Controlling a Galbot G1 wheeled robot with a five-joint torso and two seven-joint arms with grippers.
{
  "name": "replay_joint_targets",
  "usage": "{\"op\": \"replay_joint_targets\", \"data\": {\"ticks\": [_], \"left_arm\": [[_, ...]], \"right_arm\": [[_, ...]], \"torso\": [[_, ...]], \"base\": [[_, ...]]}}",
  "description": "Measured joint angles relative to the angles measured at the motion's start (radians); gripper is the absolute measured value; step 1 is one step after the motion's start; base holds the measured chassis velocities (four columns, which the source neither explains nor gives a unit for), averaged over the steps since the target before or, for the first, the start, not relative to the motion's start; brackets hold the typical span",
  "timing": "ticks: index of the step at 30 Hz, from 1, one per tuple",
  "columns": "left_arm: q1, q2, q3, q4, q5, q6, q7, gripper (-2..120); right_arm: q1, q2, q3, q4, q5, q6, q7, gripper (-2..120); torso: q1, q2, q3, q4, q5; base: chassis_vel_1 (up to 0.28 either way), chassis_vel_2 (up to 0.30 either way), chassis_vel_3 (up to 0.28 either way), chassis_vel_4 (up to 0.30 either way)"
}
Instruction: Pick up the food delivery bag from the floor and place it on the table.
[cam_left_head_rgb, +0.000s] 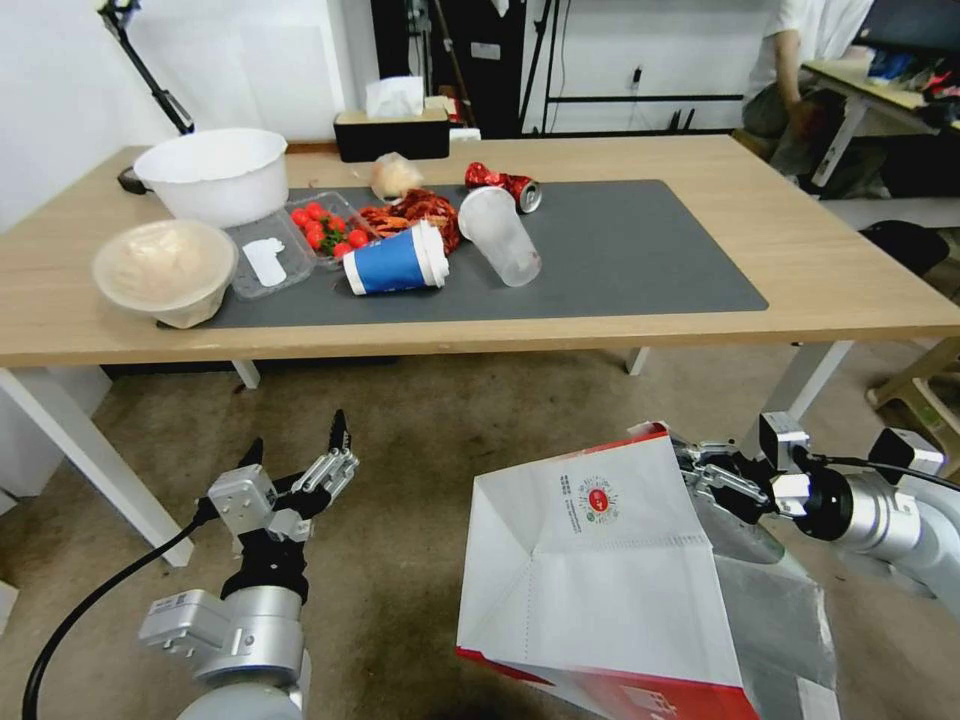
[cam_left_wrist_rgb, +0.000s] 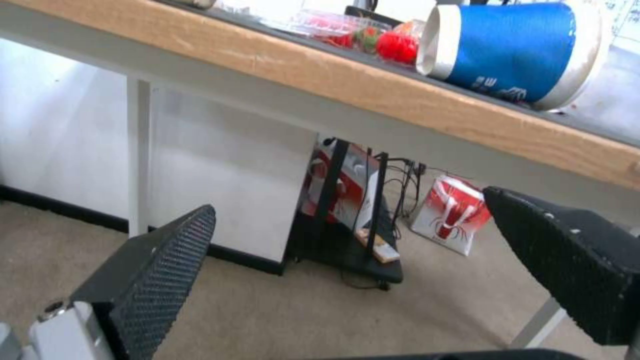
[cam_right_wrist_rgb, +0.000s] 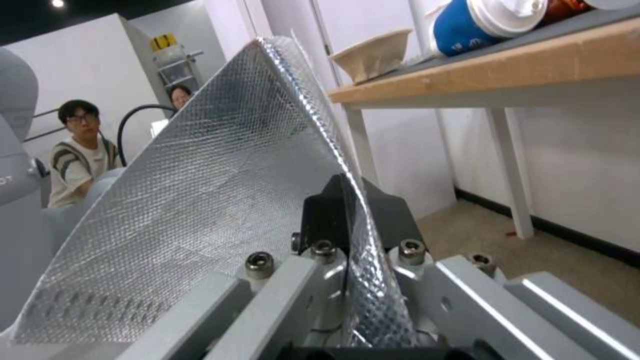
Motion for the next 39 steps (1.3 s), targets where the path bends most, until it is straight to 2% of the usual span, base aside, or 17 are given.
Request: {"op": "replay_joint_targets", "data": {"ticks": [28, 39], "left_arm": [[0.009, -0.005, 0.007, -0.010, 0.006, -0.003, 0.002, 100], [0.008, -0.006, 0.008, -0.011, 0.005, -0.006, 0.001, 100]], "right_arm": [[-0.018, 0.005, 0.010, 0.019, 0.000, 0.000, -0.006, 0], [-0.018, 0.005, 0.010, 0.018, -0.003, 0.000, -0.008, 0]], "torso": [[0.047, 0.123, 0.075, 0.0000, 0.0000], [0.060, 0.156, 0.095, 0.0000, 0.0000]], "base": [[0.000, 0.000, 0.000, 0.000], [0.000, 0.000, 0.000, 0.000]]}}
